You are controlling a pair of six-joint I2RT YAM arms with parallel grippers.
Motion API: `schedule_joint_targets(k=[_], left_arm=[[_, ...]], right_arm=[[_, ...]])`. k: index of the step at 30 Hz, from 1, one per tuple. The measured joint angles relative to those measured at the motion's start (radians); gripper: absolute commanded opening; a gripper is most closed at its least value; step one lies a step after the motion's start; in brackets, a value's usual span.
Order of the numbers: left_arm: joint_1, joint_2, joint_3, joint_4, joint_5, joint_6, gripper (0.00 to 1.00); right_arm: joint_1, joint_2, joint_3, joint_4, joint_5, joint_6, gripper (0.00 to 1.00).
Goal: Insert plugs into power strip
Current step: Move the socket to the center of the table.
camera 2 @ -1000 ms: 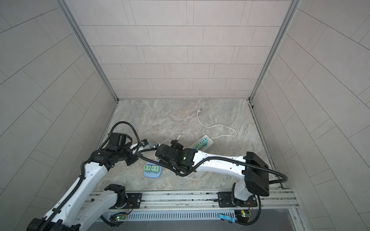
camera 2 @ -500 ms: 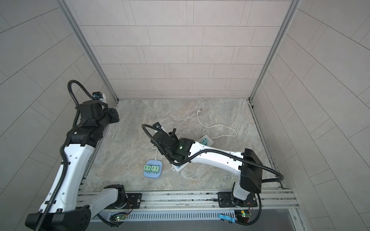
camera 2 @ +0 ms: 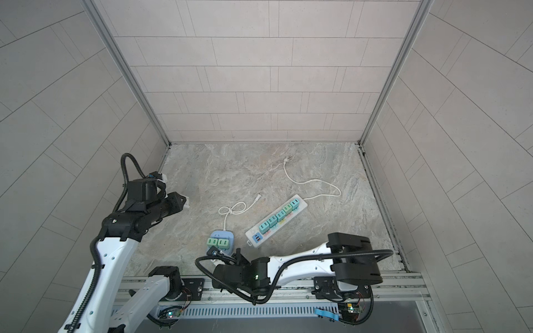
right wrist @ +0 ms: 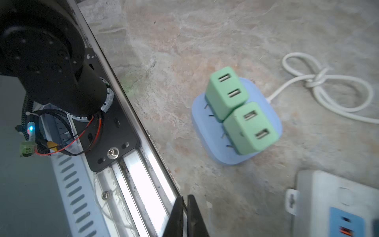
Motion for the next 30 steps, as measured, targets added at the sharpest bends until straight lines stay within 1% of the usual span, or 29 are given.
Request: schedule_joint_targets(k=[4,5,7,10,14,16,19,22,26,27,28,29,30], left_arm=[[0.000,-0.058,-0.044,-0.021,0.008,-0.010,0.00],[0.000,-0.069,-0.047,-0.027,0.008,-0.013,0.00],[0.000,-0.073,-0.047,-0.032,0.009,-0.017,0.00],[0.000,-0.053,-0.047,-0.033,0.013,-0.021,0.00],[0.000,-0.004,-0.047,-0.033,0.018,-0.028,0.00],[0.000,-0.002,-0.048,-0.032,0.024,-0.029,0.00],[0.000,-0.001,-0.048,-0.032,0.042,-0.027,0.00],[0.000,0.018,-0.049,-0.026,0.078,-0.024,0.00],[0.000,0.061,-0.059,-0.006,0.124,-0.016,0.00],[0.000,0.073,-0.060,-0.005,0.130,-0.012,0.00],[0.000,0.082,-0.060,-0.003,0.132,-0.010,0.00],[0.000,0.090,-0.060,0.000,0.131,-0.008,0.00],[0.000,0.094,-0.060,0.002,0.127,-0.007,0.00]], right_arm=[[-0.008,0.180,0.077,0.068,-0.021,0.024,0.04],[-0.012,0.217,0.095,0.082,-0.025,0.029,0.00],[-0.023,0.267,0.109,0.123,-0.023,0.045,0.00],[-0.059,0.273,0.089,0.186,-0.023,0.075,0.00],[-0.119,0.254,0.021,0.261,0.032,0.095,0.00],[-0.152,0.233,-0.029,0.300,0.047,0.105,0.00],[-0.231,0.201,-0.097,0.358,0.047,0.109,0.00],[-0.313,0.205,-0.098,0.385,0.021,0.095,0.00],[-0.398,0.245,-0.035,0.386,-0.043,0.079,0.00],[-0.414,0.261,-0.007,0.380,-0.061,0.071,0.01],[-0.425,0.273,0.017,0.369,-0.068,0.063,0.05],[-0.436,0.285,0.047,0.346,-0.078,0.054,0.13],[-0.443,0.291,0.074,0.312,-0.084,0.047,0.26]])
